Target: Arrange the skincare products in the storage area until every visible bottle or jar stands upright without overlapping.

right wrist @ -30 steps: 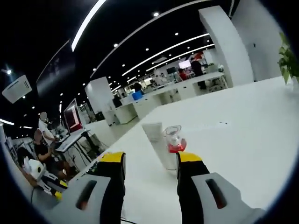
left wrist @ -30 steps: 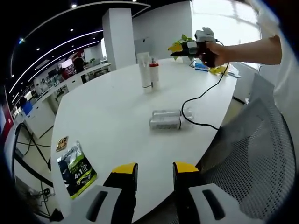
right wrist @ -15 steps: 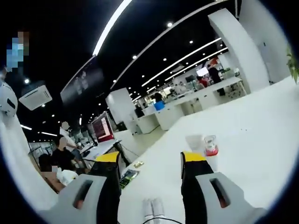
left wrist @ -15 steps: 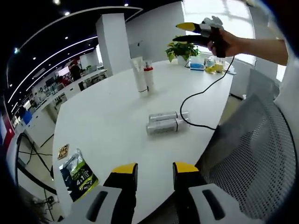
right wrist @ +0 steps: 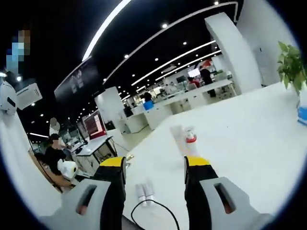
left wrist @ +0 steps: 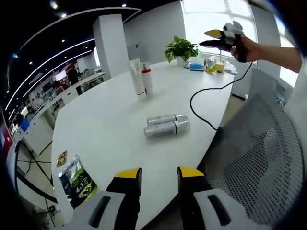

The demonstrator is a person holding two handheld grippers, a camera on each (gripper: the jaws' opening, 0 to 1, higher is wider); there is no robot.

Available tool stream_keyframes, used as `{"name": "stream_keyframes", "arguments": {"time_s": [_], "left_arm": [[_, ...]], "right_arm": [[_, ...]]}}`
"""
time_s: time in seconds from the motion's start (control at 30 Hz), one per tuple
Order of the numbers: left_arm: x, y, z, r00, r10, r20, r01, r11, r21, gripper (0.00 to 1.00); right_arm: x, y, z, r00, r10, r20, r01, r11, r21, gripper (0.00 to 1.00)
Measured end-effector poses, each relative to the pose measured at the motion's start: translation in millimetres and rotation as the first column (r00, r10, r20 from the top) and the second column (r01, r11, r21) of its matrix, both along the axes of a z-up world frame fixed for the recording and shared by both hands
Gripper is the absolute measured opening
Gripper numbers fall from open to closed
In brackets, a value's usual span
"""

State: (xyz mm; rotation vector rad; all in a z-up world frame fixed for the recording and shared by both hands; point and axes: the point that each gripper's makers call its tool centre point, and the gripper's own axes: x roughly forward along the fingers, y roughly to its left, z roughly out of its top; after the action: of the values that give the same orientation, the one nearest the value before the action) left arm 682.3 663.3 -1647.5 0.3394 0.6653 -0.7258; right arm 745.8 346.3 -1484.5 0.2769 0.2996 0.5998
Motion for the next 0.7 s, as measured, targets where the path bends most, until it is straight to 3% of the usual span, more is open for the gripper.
{"name": "stream_keyframes", "arguments": {"time_s": [0.1, 0.17, 0.23, 0.37, 0.7], "left_arm": [[-0.5, -0.4, 0.1, 1.000, -0.002, 0.000, 0.002, 1.000, 0.000, 0.31], [-0.6, -0.2, -0.5, 1.000, 0.000, -0.003, 0.000, 1.000, 0.000, 0.31], [-0.2, 0.8, -0.6, 1.000, 0.003, -0.001, -0.003, 1.000, 0.004, 0.31], [0.2, 2.2, -0.4, 1.000, 0.011, 0.001, -0.011, 1.000, 0.006, 0.31], [0.3, 3.3, -1.9, 1.000, 0.010, 0.003, -0.010, 1.000, 0.020, 0.31]], "right_arm": [[-5.8, -1.8, -18.2, 1.000, 0.011, -0.018, -0.014, 0.990, -0.142, 0.46], [-11.9, 8.1, -33.3, 0.996, 0.057, -0.064, -0.068, 0.982, -0.176, 0.45], [-15.6, 20.8, -43.5, 0.992, 0.088, -0.088, -0.102, 0.980, -0.168, 0.45], [-21.0, 48.7, -48.5, 0.985, 0.134, -0.104, -0.142, 0.987, -0.069, 0.42], [-19.5, 100.0, -90.6, 0.959, 0.204, -0.197, -0.230, 0.966, -0.121, 0.39]]}}
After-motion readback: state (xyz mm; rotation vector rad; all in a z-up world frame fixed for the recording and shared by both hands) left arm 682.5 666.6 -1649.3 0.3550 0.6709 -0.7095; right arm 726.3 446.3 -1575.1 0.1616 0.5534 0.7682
